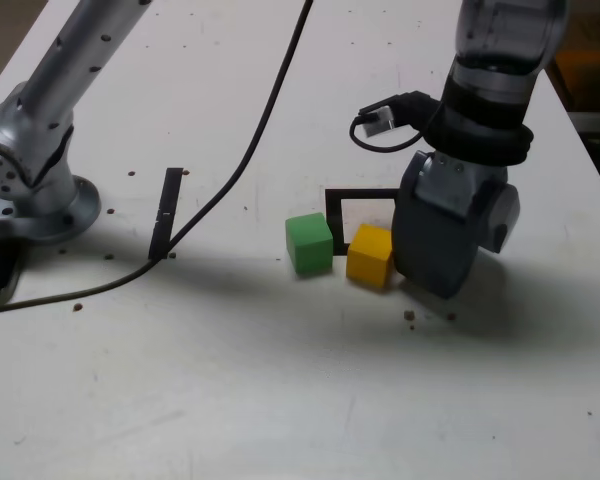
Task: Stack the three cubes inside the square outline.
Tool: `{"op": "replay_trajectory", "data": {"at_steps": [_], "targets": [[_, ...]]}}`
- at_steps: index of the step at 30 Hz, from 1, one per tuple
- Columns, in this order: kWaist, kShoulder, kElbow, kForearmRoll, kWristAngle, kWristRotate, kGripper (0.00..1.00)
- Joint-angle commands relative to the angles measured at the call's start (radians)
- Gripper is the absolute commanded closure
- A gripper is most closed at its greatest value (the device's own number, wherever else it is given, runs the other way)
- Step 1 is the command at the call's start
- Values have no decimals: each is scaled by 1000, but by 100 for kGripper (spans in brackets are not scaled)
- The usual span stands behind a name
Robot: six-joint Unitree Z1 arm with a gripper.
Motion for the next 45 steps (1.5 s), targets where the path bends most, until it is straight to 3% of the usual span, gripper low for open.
{"op": "replay_trajectory", "data": {"at_steps": [1, 16, 24, 29, 33, 36, 39, 45], "targets": [[2, 3, -2, -1, 3, -2, 67], [-23, -27, -15, 25, 6, -3, 72], [-72, -85, -85, 65, 42, -3, 72], [-76, -113, -120, 99, 100, 0, 72], [-74, -170, -117, 158, 217, 49, 72], [-72, -189, -105, 185, 264, 97, 72], [-71, -205, -89, 209, 308, 170, 72], [-86, -219, -37, 235, 360, 340, 72]]}}
